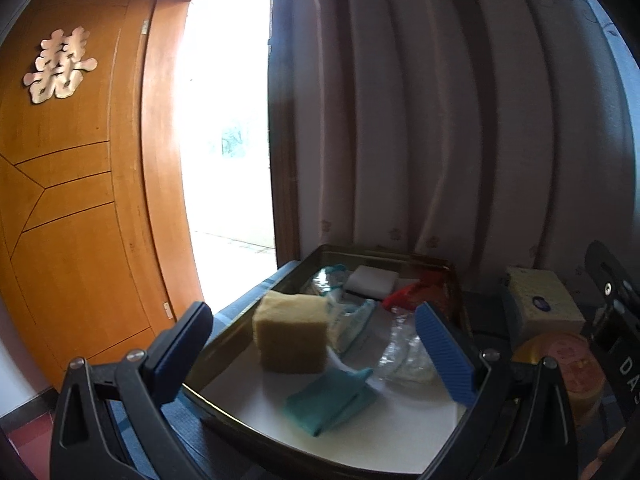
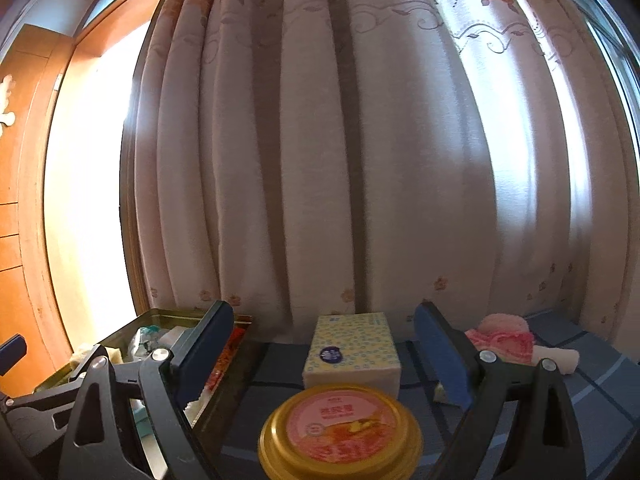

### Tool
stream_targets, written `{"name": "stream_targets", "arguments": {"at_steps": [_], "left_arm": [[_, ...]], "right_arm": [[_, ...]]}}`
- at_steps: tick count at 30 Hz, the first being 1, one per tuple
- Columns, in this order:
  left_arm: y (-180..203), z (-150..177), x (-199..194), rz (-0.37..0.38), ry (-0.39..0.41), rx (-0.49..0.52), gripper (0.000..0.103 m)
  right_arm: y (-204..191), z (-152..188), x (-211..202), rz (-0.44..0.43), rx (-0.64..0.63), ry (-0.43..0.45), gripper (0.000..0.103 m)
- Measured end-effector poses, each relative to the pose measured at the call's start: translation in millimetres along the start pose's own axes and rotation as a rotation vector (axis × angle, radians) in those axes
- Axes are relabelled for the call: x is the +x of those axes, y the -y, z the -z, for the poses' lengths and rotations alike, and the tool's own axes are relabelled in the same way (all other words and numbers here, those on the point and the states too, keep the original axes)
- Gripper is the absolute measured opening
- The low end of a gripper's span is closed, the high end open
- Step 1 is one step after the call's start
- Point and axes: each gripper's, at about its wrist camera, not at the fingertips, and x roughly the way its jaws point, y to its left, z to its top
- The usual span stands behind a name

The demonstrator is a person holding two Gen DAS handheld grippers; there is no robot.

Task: Organize soft objects
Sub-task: 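Withdraw both tools from the tray back toward the table items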

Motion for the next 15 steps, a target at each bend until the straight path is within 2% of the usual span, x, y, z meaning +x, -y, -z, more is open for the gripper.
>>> {"name": "stream_targets", "arguments": {"at_steps": [15], "left_arm": [[55, 6, -25, 0.119, -0.001, 0.054, 0.102]], "right_arm": [[63, 0, -2, 0.082, 0.037, -0.03, 0.093]]}}
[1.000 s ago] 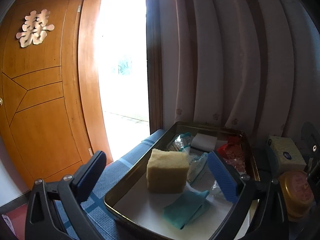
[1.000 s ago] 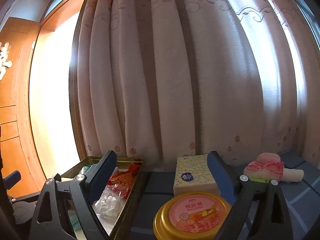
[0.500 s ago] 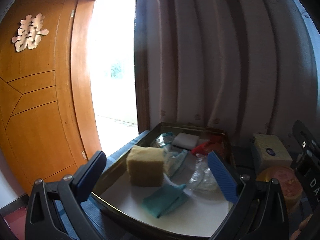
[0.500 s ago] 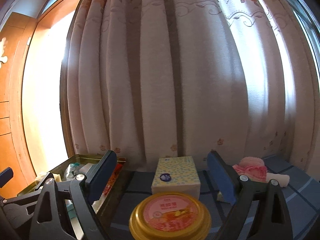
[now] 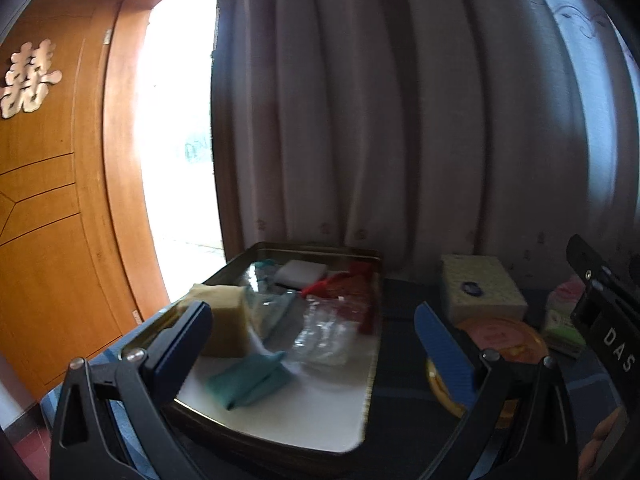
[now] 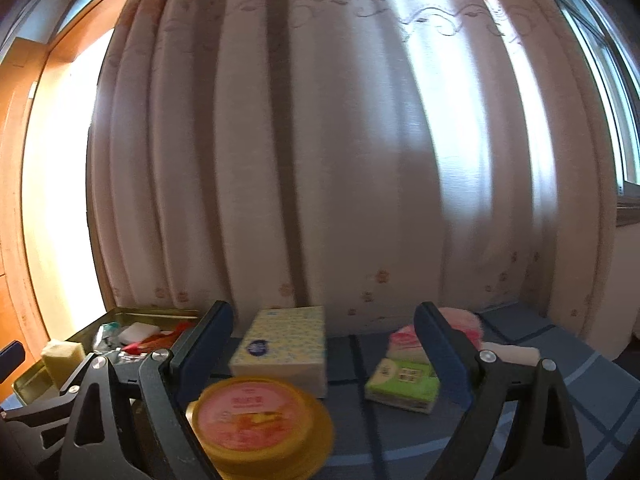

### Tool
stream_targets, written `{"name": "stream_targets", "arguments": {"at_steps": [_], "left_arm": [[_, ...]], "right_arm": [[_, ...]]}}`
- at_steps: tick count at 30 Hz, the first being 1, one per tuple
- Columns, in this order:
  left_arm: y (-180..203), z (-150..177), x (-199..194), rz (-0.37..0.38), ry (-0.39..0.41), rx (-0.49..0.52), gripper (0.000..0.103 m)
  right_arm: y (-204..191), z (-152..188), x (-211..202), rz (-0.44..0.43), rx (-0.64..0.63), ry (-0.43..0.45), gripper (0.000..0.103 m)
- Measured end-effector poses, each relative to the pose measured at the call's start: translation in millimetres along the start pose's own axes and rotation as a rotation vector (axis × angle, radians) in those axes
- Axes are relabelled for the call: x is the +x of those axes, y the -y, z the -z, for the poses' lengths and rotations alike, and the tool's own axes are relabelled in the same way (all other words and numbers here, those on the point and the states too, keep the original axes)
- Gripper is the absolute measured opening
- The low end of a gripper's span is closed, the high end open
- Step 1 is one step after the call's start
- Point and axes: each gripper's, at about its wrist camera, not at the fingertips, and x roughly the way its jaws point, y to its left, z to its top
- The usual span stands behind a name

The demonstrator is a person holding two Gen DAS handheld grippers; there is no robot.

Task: Organize soft objects
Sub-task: 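Withdraw both tools from the tray back toward the table items, then grasp the white rolled gauze with the right tool while the left tool grasps the green tissue pack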

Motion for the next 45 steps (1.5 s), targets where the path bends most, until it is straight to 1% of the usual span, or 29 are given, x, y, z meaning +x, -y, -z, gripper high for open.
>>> {"name": "stream_targets", "arguments": {"at_steps": [3, 7, 12, 17, 23, 25, 27, 30, 34, 38, 41, 44, 45], "left_arm": [[10, 0, -3, 0.006, 0.001, 0.021, 0.102], [19, 1, -7, 0.027, 0.003, 0.017, 0.102], [42, 2, -11, 0.055, 0.008, 0.068, 0.102], [61, 2, -14, 0.084, 0.011, 0.091, 0.102], [86, 4, -18, 0.134, 0.007, 0.136, 0.102], [96, 5, -21, 0.156, 0.002, 0.155, 0.102], [108, 7, -25, 0.181, 0.002, 0.182, 0.102], [124, 9, -31, 0.223, -0.01, 0.212, 0.102], [148, 12, -33, 0.286, -0.048, 0.23, 0.102], [170, 14, -33, 0.316, -0.081, 0.268, 0.102], [189, 17, -34, 0.332, -0.102, 0.329, 0.103], [198, 20, -31, 0.335, -0.119, 0.351, 0.102], [200, 21, -30, 0.339, -0.129, 0.351, 0.102]], "right_arm": [[17, 0, 1, 0.025, 0.012, -0.011, 0.093], [42, -1, 1, 0.055, 0.043, -0.028, 0.093], [76, -2, -1, 0.095, 0.061, -0.047, 0.093], [113, -4, -5, 0.147, 0.079, -0.06, 0.093], [152, -4, 0, 0.184, 0.069, -0.112, 0.093], [167, -4, 6, 0.195, 0.06, -0.143, 0.093], [177, -5, 11, 0.191, 0.048, -0.173, 0.093], [192, -5, 23, 0.173, 0.012, -0.244, 0.093], [208, -2, 44, 0.122, -0.024, -0.35, 0.093], [211, 3, 71, 0.035, -0.087, -0.447, 0.093], [207, 10, 95, -0.015, -0.15, -0.543, 0.093], [202, 19, 117, -0.077, -0.199, -0.631, 0.093], [199, 22, 122, -0.092, -0.217, -0.647, 0.093]]}}
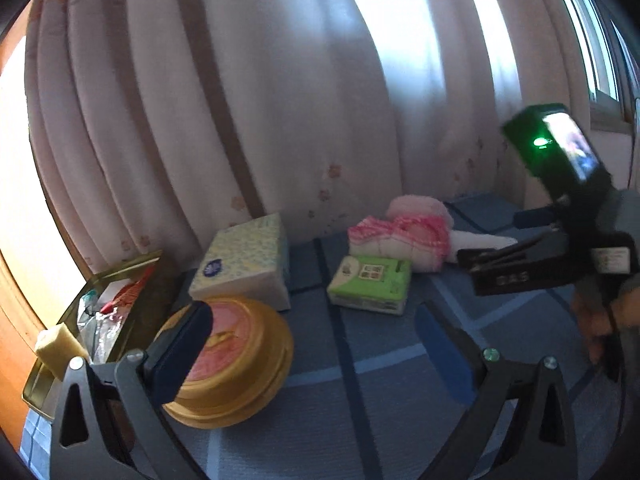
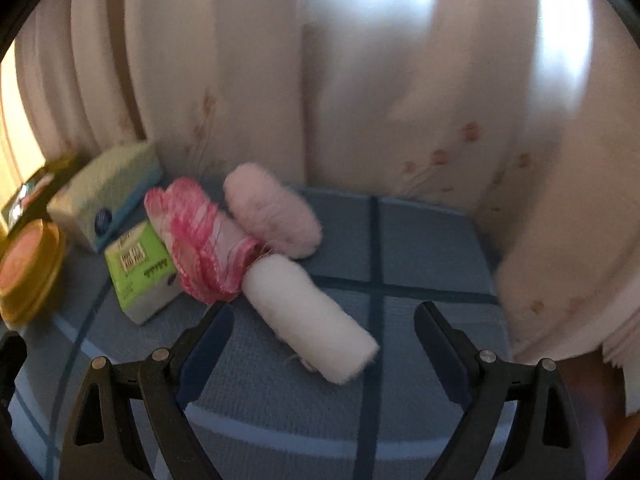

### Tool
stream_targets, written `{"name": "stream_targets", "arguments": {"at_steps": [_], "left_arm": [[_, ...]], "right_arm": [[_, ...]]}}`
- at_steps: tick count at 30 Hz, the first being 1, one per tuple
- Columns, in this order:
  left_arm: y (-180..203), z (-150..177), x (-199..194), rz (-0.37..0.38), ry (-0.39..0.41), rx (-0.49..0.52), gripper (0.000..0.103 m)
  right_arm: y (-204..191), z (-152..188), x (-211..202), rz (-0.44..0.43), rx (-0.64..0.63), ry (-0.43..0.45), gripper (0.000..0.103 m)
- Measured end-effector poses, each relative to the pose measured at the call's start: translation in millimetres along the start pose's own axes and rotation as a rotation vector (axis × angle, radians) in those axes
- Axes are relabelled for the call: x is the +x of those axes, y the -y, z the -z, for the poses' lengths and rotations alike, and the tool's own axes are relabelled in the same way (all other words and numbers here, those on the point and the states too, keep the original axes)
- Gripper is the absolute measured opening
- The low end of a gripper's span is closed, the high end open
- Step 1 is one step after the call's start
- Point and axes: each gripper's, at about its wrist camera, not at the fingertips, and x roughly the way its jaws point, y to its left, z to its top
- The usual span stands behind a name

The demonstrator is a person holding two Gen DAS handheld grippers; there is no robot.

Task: Organize soft objects
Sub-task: 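Grasp the white rolled gauze with the right tool while the left tool grasps the green tissue pack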

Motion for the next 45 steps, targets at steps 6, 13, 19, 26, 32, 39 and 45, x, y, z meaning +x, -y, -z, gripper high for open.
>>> {"name": "stream_targets", "arguments": {"at_steps": [6, 13, 19, 26, 32, 39, 45], "left_arm": [[4, -4, 19, 0.028, -0.05, -0.035, 0.103], [17, -15, 51, 0.083, -0.137, -0.049, 0.102], [17, -27, 86, 0.057, -0.203, -0.061, 0.102], [19, -32, 123, 0.1, -0.316, -0.1, 0.102], [29, -34, 136, 0.09, -0.364, -0.055, 0.101], [9, -27, 135, 0.188, -0.377, -0.171, 0.075], [-1, -31, 90, 0.128, -0.176, -0.198, 0.075]], "right_arm": [[-7, -5, 21, -0.061, -0.058, -0.071, 0.058], [26, -4, 17, -0.209, 0.082, -0.051, 0.041], [62, 4, 7, -0.291, 0.249, 0.037, 0.04], [63, 4, -5, -0.278, 0.285, 0.096, 0.04], [75, 6, -5, -0.285, 0.334, 0.084, 0.04], [79, 7, -7, -0.298, 0.348, 0.093, 0.04], [79, 6, -25, -0.244, 0.321, 0.208, 0.04]]}}
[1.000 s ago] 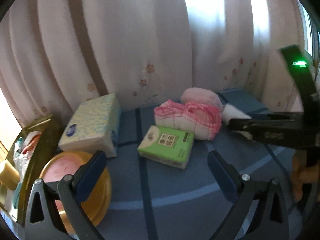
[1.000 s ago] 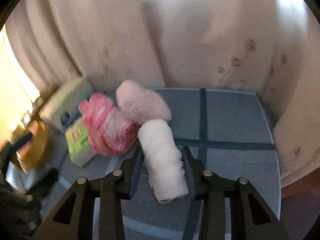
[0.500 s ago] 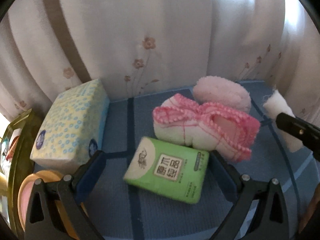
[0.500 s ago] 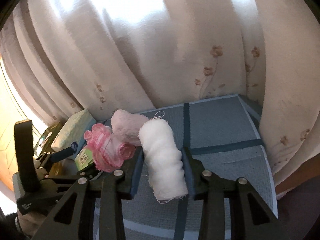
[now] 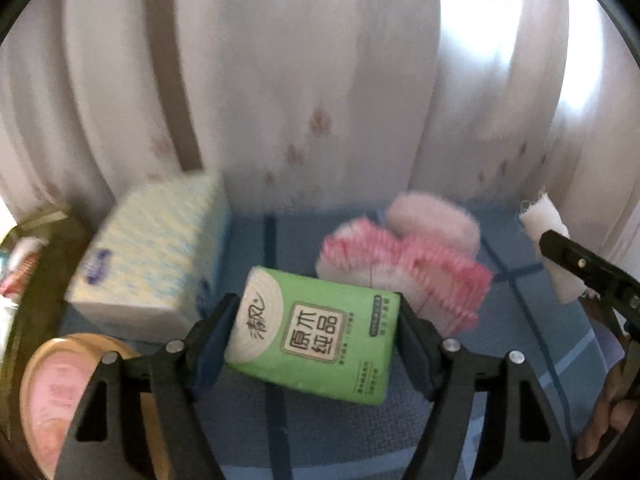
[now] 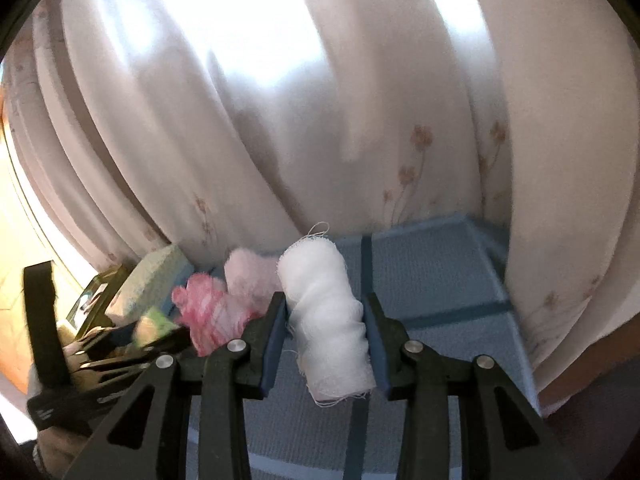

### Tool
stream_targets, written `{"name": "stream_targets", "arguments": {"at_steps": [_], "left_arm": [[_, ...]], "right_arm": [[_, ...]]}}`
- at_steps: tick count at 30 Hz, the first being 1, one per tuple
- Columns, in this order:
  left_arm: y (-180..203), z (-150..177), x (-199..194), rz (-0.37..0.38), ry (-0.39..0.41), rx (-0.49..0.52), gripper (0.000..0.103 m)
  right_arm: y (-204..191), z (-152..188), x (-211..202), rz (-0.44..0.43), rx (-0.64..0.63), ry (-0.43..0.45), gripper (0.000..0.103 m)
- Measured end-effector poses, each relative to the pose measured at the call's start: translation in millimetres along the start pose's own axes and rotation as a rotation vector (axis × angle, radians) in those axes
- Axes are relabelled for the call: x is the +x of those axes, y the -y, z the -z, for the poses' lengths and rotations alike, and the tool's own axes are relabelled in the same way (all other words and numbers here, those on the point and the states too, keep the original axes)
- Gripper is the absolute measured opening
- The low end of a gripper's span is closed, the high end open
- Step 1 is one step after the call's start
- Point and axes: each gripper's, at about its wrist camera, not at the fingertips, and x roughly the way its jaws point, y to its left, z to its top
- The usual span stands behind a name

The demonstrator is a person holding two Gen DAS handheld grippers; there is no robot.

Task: Organize soft objects

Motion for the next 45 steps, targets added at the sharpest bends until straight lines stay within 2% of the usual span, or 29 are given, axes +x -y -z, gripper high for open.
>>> {"name": "stream_targets", "arguments": {"at_steps": [2, 5, 8, 16, 21, 28, 36, 45], "left_arm": [[0, 2, -19, -0.018, 0.096, 0.006, 0.075], [0, 5, -37, -0.023, 0.198, 0.016, 0.075], [-2, 8, -49, -0.032, 0.24, 0.019, 0.075], [-2, 12, -57, -0.022, 0.291, 0.011, 0.075], [1, 14, -61, -0.025, 0.314, 0.041, 0.075], [-6, 17, -63, -0.023, 0.308, 0.02, 0.075], [-8, 21, -69, -0.021, 0.323, 0.014, 0.075], [-16, 32, -87, -0.014, 0.352, 0.003, 0.075]], "right_arm": [[-4, -1, -7, 0.024, -0.022, 0.045, 0.04], [-8, -1, -13, 0.043, -0.042, 0.094, 0.04], [-11, -2, -16, 0.056, -0.059, 0.115, 0.04], [-24, 2, -27, 0.147, -0.08, 0.18, 0.04], [-43, 9, -33, 0.205, -0.144, 0.23, 0.04], [-59, 18, -42, 0.239, -0.192, 0.264, 0.04], [-68, 34, -62, 0.276, -0.153, 0.33, 0.04], [-96, 47, -66, 0.293, -0.193, 0.335, 0.04]]}}
